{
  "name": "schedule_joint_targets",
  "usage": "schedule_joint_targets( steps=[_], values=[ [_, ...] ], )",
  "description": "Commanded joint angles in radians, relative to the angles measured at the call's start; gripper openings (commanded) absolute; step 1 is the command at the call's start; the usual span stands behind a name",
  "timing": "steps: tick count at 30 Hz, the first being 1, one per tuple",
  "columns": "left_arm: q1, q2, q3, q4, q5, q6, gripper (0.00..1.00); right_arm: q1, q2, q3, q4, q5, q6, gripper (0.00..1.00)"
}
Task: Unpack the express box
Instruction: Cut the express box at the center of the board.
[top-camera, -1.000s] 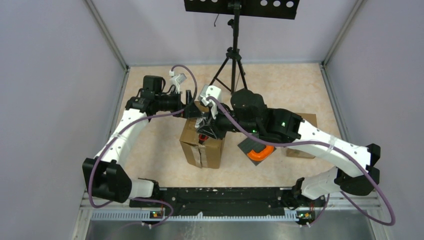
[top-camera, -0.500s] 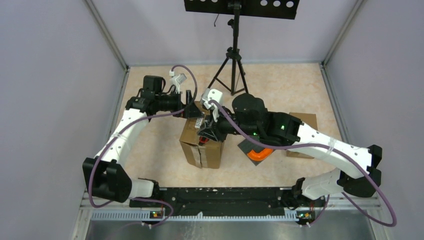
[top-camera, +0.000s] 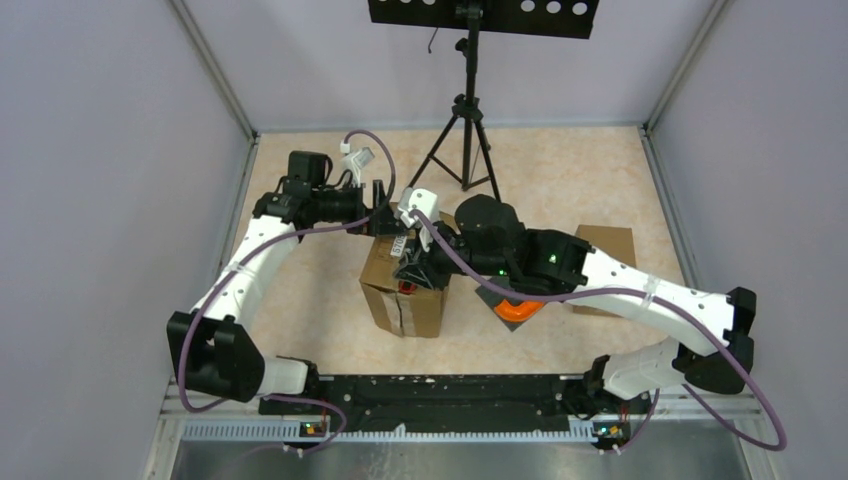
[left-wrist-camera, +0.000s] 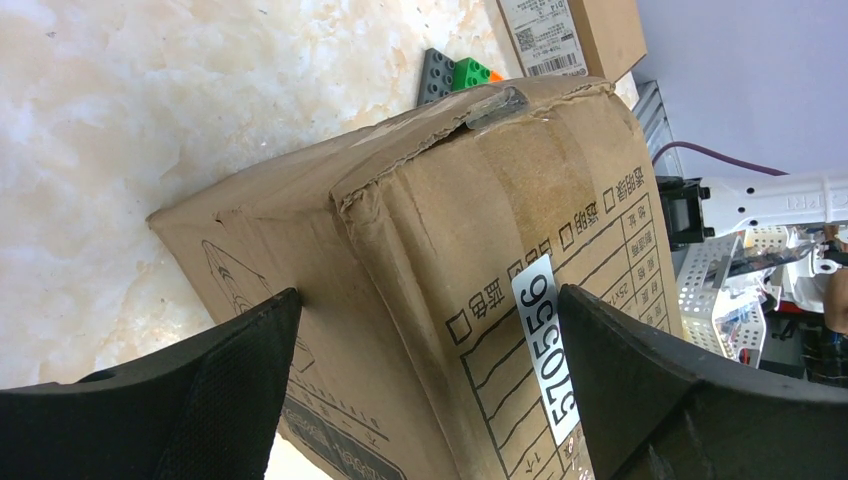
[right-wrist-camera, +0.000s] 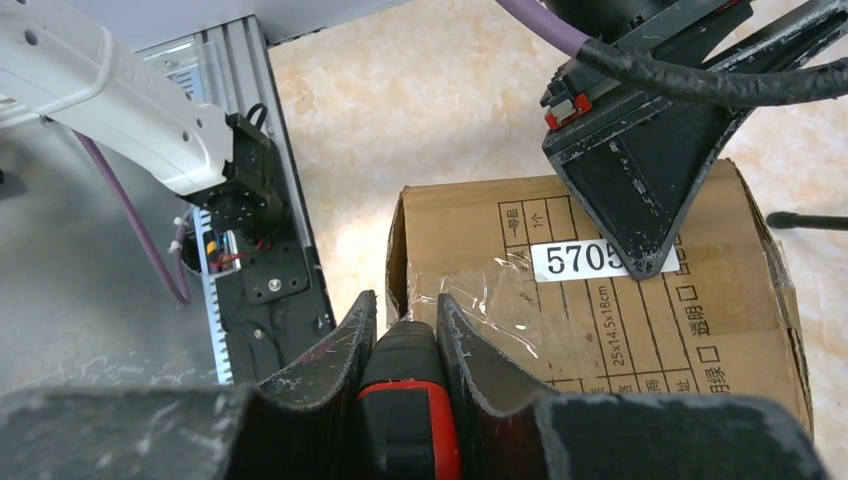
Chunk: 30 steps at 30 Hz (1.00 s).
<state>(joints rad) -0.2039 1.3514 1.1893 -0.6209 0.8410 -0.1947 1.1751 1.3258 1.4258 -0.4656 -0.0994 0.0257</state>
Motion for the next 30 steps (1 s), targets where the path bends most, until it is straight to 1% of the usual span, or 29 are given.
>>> schedule_joint_targets(
  steps=[1, 6, 14, 20, 25, 30],
  values=[
    [0.0, 0.019, -0.004, 0.01, -0.013, 0.019, 0.98, -0.005, 0.018, -0.002, -0.03, -0.018, -0.012, 0.0],
    [0.0, 0.034, 0.003, -0.008, -0.034, 0.038, 0.98, -0.004, 0.016, 0.035, -0.065, 0.013, -0.021, 0.0],
    [0.006, 0.067, 0.013, -0.047, -0.073, 0.078, 0.98, 0.021, -0.014, 0.133, -0.125, 0.061, -0.087, 0.0],
    [0.006, 0.068, 0.012, -0.049, -0.071, 0.084, 0.98, 0.029, -0.014, 0.132, -0.15, 0.083, -0.103, 0.0],
    [0.006, 0.064, 0.01, -0.047, -0.064, 0.08, 0.98, 0.03, 0.005, 0.076, -0.087, 0.029, -0.056, 0.0],
    [0.006, 0.06, 0.001, -0.043, -0.061, 0.073, 0.98, 0.029, 0.014, 0.037, 0.004, 0.059, -0.005, 0.0]
  ],
)
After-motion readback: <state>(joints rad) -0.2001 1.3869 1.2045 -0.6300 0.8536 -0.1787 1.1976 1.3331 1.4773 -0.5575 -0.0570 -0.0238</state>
